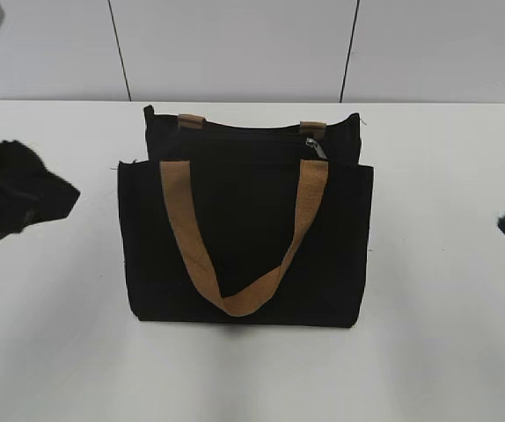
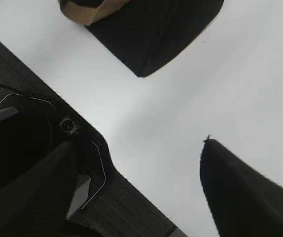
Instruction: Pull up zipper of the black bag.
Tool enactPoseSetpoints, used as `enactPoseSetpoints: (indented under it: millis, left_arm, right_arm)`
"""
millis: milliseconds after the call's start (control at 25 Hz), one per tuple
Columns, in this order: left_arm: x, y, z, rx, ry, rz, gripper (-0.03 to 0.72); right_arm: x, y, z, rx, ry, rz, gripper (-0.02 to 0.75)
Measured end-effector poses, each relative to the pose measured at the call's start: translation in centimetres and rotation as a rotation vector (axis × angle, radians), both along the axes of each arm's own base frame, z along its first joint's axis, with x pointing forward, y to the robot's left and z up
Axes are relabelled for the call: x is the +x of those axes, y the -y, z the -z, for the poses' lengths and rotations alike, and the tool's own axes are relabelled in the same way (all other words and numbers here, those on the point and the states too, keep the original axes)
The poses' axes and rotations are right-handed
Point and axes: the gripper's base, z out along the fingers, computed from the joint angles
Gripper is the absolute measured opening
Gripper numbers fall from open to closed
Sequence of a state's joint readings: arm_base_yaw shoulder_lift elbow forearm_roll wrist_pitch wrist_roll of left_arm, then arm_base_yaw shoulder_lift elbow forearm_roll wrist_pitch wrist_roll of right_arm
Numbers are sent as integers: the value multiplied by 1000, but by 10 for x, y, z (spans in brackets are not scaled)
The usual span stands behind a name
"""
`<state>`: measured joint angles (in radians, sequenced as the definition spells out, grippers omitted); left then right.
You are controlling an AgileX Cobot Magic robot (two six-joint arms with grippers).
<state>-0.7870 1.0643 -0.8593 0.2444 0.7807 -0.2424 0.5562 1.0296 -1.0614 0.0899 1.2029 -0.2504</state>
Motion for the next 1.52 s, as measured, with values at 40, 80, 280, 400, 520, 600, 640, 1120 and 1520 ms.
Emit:
enactPoseSetpoints:
  millis: [40,80,280,400,520,600,640,1120,1520]
  left_arm:
    - [-9,-6,-5,3,-16,26,542]
    - [-18,-13,-10,6,-28,42,554]
    - [-56,-48,-9,39,-104,48,570]
    - [-80,-67,-4,-19,-104,55,569]
    - [-95,-81,11,-42,-99,58,570]
    - [-103,-88,20,-53,-89,59,570]
    - [-105,-91,25,-58,-84,60,570]
    - [-109,-94,35,-72,-67,69,566]
    - [-109,-94,35,-72,-66,68,539]
  right_arm:
    - [-7,4,2,4,2,-2,587]
    - [-14,8,5,9,2,-3,587]
    - [-54,32,29,22,12,-4,587]
    - [-73,44,45,28,18,-2,587]
    - [-87,52,58,39,23,7,587]
    - [-92,56,67,43,16,20,587]
    - [-94,57,71,46,14,27,587]
    - [-92,56,107,43,-5,51,587]
    - [-92,56,107,48,-3,51,587]
